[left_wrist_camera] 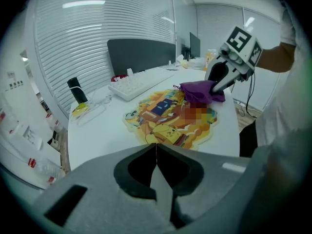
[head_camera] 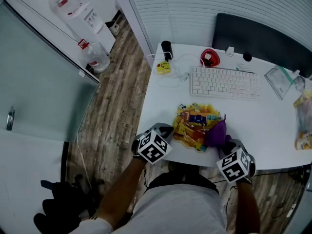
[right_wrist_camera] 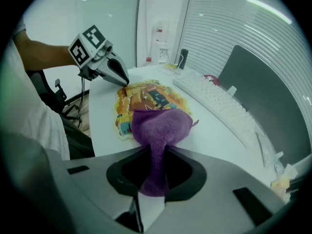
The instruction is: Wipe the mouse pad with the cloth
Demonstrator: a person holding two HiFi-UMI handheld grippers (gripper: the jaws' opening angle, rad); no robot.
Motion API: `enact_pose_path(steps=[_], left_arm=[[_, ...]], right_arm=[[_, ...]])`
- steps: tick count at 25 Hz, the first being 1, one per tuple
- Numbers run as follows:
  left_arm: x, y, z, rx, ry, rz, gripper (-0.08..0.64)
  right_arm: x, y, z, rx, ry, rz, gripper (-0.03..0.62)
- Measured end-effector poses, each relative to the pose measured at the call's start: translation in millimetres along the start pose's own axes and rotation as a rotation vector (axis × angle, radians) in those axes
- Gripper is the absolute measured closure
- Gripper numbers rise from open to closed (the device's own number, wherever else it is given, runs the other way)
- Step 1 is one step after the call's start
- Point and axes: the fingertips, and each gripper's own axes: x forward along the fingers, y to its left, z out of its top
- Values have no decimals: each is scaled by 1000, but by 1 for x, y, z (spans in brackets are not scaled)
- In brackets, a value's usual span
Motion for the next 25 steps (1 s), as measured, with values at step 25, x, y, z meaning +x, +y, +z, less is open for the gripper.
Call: enact_pose_path(steps=[25], left_arm=[[-187,5,178,-179,-956,151,544]], right_arm=[[-156,-15,172,227,-1081,50,523]])
